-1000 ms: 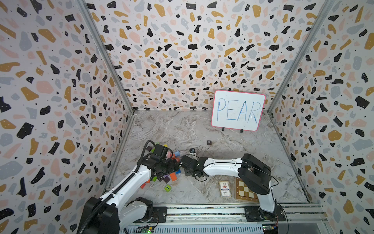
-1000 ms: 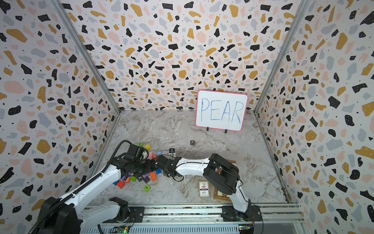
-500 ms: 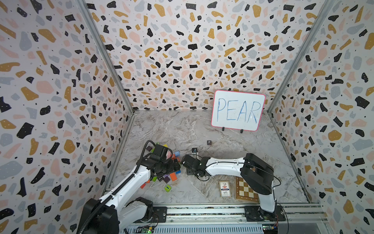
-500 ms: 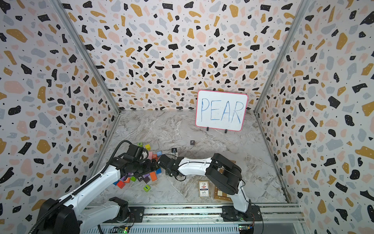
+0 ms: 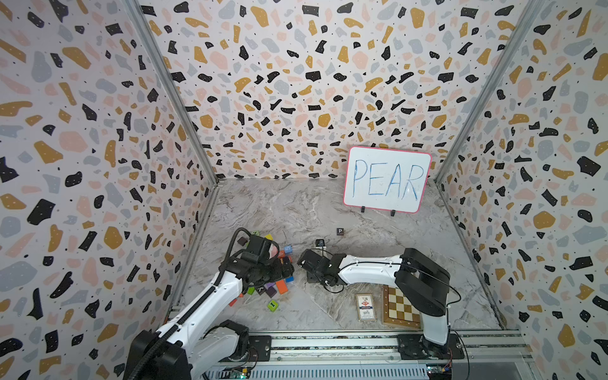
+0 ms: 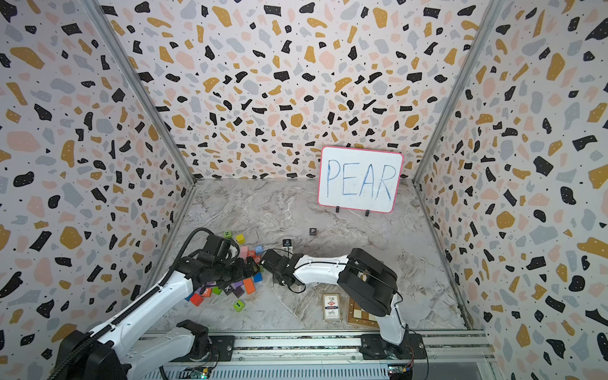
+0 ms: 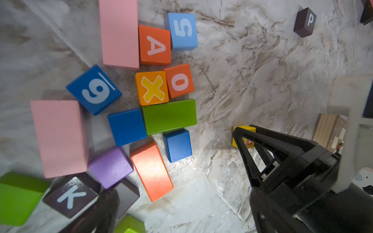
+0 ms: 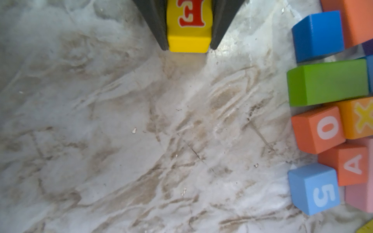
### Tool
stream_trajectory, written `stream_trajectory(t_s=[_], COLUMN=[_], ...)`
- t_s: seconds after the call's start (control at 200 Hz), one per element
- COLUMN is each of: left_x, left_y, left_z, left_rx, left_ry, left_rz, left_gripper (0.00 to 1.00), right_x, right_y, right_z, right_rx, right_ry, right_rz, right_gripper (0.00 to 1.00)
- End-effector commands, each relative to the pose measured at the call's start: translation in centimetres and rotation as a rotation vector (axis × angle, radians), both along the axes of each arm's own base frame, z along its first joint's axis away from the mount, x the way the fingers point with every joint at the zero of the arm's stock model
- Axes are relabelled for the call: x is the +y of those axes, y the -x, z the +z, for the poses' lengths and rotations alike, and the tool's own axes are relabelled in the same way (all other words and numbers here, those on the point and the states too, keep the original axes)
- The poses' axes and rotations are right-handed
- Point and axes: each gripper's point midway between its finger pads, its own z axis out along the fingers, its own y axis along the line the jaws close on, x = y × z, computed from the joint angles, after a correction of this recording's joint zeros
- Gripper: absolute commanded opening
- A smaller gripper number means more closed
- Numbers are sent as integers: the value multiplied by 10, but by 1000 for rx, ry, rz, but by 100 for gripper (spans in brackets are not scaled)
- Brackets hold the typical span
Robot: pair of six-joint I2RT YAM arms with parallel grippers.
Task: Spell the uppercase word “pear” with letter blocks
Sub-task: Pick up the letter block from the center of the board, then place the letter block at the center of the board.
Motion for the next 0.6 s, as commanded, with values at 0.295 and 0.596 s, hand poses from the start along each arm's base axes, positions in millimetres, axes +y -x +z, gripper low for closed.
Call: stream_trajectory(t_s=[0.295, 0.596], left_x=[-9, -41], left_y=[-10, -36], left_z=[20, 38], left_rx=[-40, -73], left_ry=[44, 132], left_rz=[-25, -61], left_gripper=[99, 99], right_x=[-35, -97], right_y=[-29, -81], right_z=[38, 56], right_rx=[-75, -151], right_ry=[-29, -24], right_rz=[-65, -167], right_gripper=[32, 29])
